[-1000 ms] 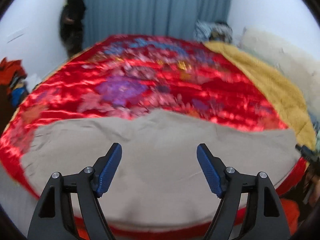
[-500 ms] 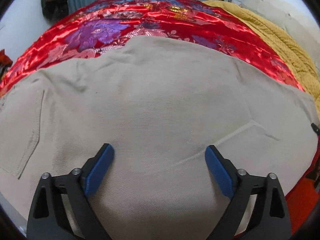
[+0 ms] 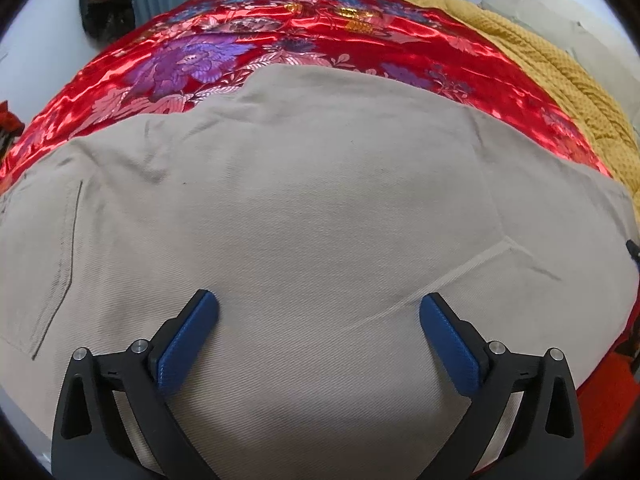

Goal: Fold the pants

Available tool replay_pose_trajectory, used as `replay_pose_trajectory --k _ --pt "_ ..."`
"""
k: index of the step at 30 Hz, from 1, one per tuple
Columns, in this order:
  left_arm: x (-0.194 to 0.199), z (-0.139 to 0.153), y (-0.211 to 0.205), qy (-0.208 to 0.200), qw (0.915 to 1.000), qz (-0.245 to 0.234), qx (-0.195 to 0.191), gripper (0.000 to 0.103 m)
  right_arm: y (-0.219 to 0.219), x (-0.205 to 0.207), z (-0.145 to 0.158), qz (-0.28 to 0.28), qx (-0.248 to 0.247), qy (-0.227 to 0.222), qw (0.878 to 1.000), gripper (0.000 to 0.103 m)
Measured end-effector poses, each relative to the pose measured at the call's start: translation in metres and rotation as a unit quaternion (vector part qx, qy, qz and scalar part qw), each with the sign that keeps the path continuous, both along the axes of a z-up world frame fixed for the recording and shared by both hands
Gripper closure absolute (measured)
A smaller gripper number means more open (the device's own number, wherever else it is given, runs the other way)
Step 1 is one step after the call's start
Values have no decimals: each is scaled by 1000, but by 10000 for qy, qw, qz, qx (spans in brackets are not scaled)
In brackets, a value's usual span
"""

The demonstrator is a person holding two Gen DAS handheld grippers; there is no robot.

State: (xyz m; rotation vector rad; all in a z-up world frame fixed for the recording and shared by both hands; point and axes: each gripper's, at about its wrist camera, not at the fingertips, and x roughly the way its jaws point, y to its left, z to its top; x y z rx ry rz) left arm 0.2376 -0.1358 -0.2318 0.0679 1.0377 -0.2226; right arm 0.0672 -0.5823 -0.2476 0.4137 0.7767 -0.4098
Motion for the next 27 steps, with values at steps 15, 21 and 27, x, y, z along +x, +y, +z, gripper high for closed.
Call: replay_pose_trajectory --k 15,21,27 --pt "-30 11 2 385 9979 -449 271 1 0 1 -1 6 -53 31 10000 27" --pt "-49 26 -3 407 9959 -754 303 2 1 4 1 7 -140 131 9998 26" --pt "-54 53 -23 109 9945 -1036 129 2 13 -9 37 -100 -661 17 9978 26"
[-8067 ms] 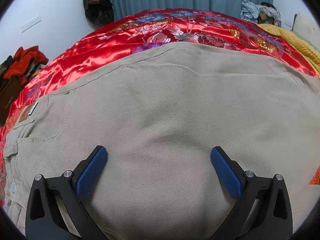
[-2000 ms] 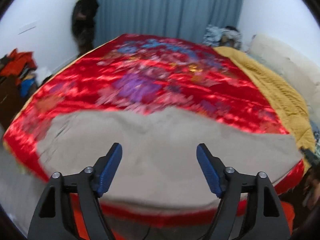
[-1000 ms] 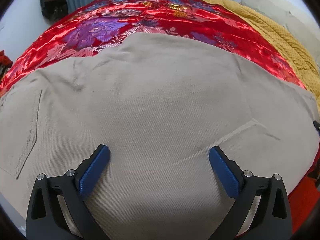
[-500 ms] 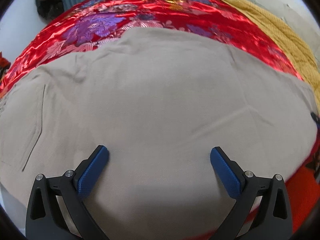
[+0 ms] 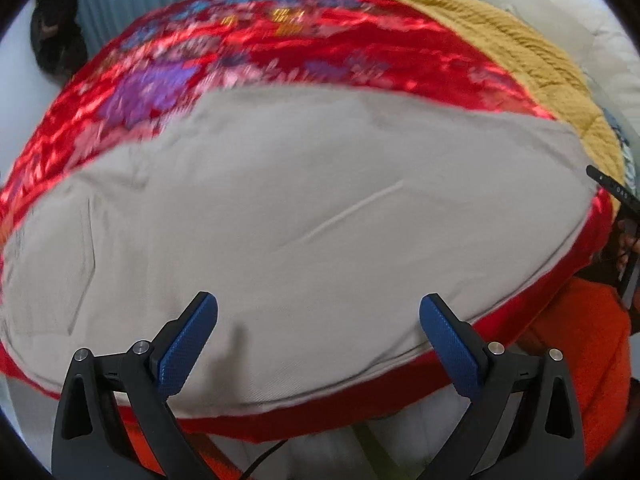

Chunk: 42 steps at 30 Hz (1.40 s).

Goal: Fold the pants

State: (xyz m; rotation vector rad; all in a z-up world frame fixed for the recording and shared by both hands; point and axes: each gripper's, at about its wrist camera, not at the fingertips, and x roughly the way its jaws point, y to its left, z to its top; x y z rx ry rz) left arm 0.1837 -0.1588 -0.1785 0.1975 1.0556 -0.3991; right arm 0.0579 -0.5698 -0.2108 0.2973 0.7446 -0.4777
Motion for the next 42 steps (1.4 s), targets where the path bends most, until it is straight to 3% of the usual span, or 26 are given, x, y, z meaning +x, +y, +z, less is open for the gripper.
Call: replay_pose_trajectory --k 6,13,16,19,21,28,33,38,42 --pt "27 26 -53 -183 9983 -431 -333 2 16 -37 29 -211 -553 89 9982 26" --pt "69 15 -138 -178 9966 -766 -238 2 28 -81 19 -720 -100 -83 9973 26" --pt "74 -2 -174 -172 9951 -969 34 2 29 -87 13 -828 10 -44 9966 26" --pt "60 -27 -192 -80 9909 -1252 495 2 25 -93 21 -904 10 -233 9956 26" --pt "39 -39 -192 -84 9877 -1447 578 2 19 -96 23 -925 221 -342 9949 26" --pt "-10 -41 -174 -45 9875 -1539 338 2 -5 -100 16 -1026 1157 -721 9853 26" --pt "-19 -45 -174 -117 9846 -1687 451 2 -37 -101 5 -1301 2234 -1284 9574 26" --pt "-15 -48 -175 -29 9863 -1603 377 1 -73 -90 -26 -1181 3883 -1830 8954 27" --pt "-14 -50 -176 -42 9865 -1594 372 1 -83 -70 -38 -1108 4019 -1627 8943 31"
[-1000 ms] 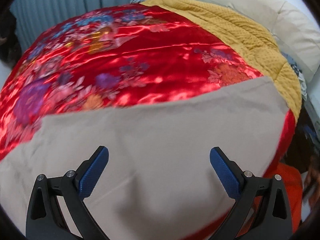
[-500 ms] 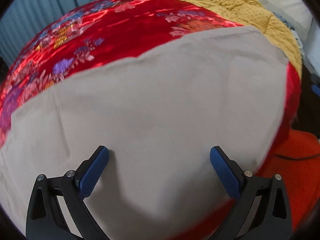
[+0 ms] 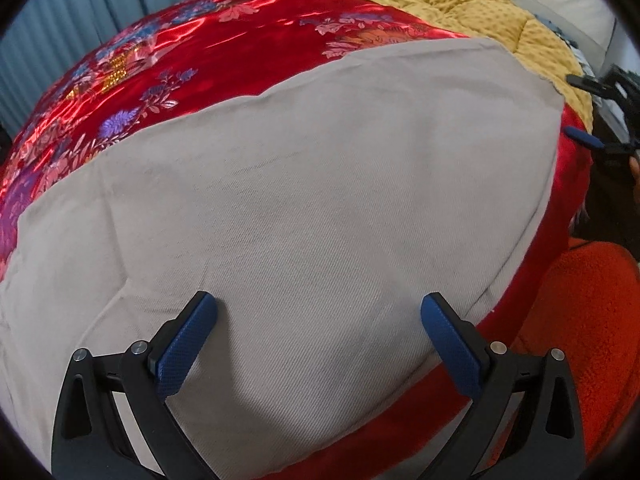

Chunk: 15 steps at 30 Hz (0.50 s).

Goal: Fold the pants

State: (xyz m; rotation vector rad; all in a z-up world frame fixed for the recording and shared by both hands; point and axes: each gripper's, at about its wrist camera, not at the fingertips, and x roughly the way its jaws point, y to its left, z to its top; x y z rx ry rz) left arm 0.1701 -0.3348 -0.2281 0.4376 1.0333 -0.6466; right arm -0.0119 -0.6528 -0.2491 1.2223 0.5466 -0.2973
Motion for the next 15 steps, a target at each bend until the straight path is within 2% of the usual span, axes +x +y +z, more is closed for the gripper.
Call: replay_pose_trajectory --k 5,6,7,8,9,12,15 --pt "-1 -2 0 -13 10000 16 14 1 -5 28 -8 152 -11 134 9998 39" --pt "-1 -3 0 -18 10000 18 16 1 -5 33 -9 178 -99 265 9994 51" --pt "-2 -3 0 -31 10000 19 23 1 -6 36 -10 191 -219 453 9985 77" --pt "-2 -5 -1 -51 10000 12 31 1 -5 38 -8 215 -374 604 9972 89" --pt "-3 -6 -2 -95 9999 -4 61 1 -3 39 -4 251 -498 628 9965 95" --pt "-4 -7 -3 -126 9998 -46 110 1 13 42 33 396 -1310 687 9882 95" --pt "1 7 5 93 9999 -31 -23 2 36 47 84 578 -2047 425 9762 95"
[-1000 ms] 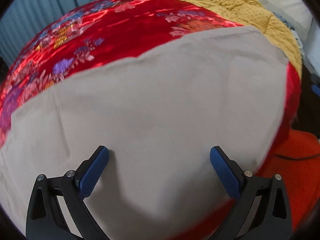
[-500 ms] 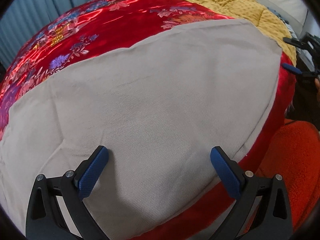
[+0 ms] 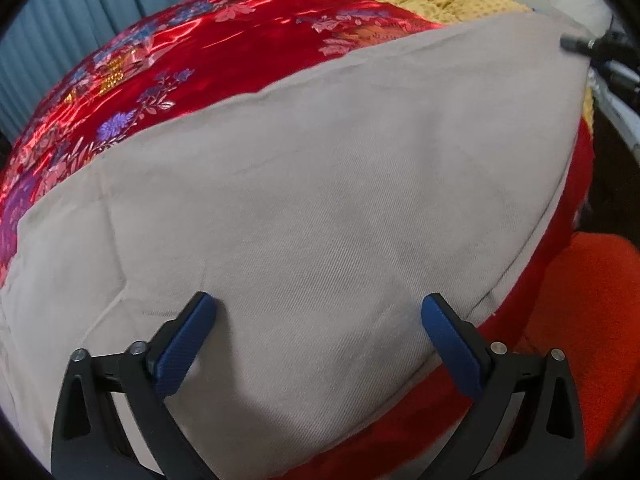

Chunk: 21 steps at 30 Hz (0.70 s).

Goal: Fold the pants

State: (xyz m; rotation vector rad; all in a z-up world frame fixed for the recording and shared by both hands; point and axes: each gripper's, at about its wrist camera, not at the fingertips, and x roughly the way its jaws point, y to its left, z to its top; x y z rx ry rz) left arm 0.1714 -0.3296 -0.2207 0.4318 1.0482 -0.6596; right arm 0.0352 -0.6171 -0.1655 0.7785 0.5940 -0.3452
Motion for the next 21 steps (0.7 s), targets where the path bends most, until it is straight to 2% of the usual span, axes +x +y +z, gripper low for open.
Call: replay_pose_trajectory --k 3,5,7,9,12,13,14,15,17,18,19,20,21 --pt "10 28 29 82 9983 374 -446 2 30 8 58 413 -424 -501 9970 95" --pt "24 53 69 133 9930 825 -839 2 56 18 93 757 -719 -742 9918 95" --pt "36 67 103 94 9872 1212 -1028 2 90 30 123 1136 -1028 -906 9840 95" --pt "47 81 148 -32 9779 1719 -1186 2 137 43 150 1608 -1332 -1097 9718 95" --pt "55 94 228 -214 9547 2610 -1412 2 222 65 177 2433 -1778 -1306 9445 95" --pt "55 94 243 -239 9495 2771 -1451 2 252 71 178 2673 -1902 -1337 9352 95" --pt "54 93 272 -262 9388 3081 -1519 2 280 79 176 2904 -2005 -1349 9259 95" --pt "53 91 286 -261 9337 3222 -1541 2 308 85 170 3117 -2084 -1341 9173 95" --pt "48 79 321 -214 9174 3660 -1546 2 372 102 138 3478 -2077 -1302 9049 91" --pt "44 72 337 -204 9088 3880 -1517 2 395 109 120 3640 -2081 -1264 8990 81" --pt "41 67 343 -209 9049 3980 -1491 2 429 118 88 3969 -2051 -1077 8882 51" --pt "36 60 354 -198 8995 4124 -1427 2 452 123 61 4298 -1947 -849 8776 38" --pt "31 54 363 -162 8960 4225 -1355 2 480 126 25 4749 -1771 -450 8608 36"
